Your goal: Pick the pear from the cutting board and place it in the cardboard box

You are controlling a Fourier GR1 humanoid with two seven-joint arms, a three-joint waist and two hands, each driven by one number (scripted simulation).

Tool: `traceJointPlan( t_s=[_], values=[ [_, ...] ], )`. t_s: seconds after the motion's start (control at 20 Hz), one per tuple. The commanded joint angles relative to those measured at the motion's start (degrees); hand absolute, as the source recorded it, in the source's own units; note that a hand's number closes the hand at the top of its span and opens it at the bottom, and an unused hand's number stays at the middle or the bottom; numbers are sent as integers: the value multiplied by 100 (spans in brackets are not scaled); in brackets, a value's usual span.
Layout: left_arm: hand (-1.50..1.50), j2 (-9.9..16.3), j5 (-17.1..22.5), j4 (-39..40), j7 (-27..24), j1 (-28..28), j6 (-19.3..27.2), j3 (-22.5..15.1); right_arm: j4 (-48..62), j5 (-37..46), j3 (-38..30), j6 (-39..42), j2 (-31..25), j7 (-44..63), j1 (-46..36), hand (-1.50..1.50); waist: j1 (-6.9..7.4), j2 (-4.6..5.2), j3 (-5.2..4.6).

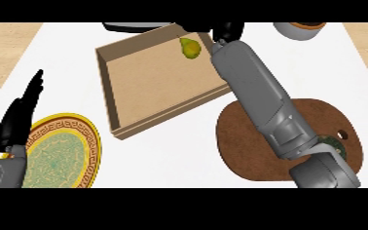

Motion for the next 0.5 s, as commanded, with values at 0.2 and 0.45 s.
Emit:
traceJointPlan(
  t_s=[0.2, 0.45],
  values=[
    [0, -111, -72, 108, -249, 394, 201, 138, -1579, -33, 122, 489, -612, 394, 1195, -150, -368, -126, -4],
    [0, 73, 25, -13, -42, 284, 55, 286, -3170, 171, 595, 1020, -1103, 957, 2501, -150, -425, -138, -5]
  ],
)
